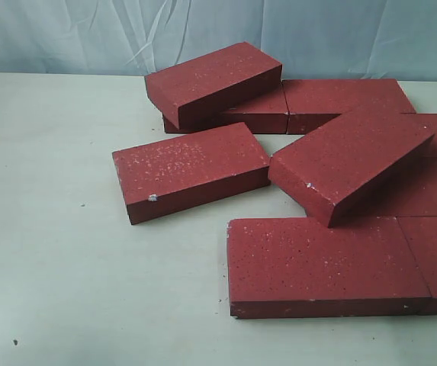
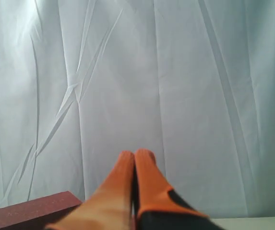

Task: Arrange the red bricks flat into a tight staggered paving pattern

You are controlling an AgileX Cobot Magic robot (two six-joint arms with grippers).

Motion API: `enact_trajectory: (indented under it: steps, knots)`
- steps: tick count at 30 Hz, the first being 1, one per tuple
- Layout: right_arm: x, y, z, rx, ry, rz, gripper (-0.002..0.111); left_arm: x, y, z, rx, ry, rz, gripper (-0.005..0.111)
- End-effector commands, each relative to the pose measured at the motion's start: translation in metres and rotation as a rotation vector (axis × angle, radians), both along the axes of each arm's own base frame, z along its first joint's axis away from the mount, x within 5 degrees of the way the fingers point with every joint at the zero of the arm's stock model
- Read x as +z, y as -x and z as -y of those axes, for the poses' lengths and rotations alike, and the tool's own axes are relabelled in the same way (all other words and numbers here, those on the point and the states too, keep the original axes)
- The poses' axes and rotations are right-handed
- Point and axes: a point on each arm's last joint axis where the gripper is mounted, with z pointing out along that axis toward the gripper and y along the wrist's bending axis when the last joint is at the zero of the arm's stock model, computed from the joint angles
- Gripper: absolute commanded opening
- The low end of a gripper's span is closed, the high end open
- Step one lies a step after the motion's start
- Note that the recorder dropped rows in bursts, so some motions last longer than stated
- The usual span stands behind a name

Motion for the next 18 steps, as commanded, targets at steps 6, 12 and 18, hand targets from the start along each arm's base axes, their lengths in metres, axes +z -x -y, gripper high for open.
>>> enact_trajectory:
  steps: [6,12,18]
  knots:
    - [0.029,0.008,0.001,-0.009,0.005,0.097,-0.001,-0.001,0.0,0.0,0.001,0.006,0.001,0.0]
    - [0.075,0.011,0.0,0.001,0.011,0.037,-0.001,-0.001,0.0,0.0,0.001,0.006,0.001,0.0]
    - [0.112,0.002,-0.001,0.008,0.021,-0.065,-0.001,-0.001,0.0,0.0,0.001,0.006,0.001,0.0]
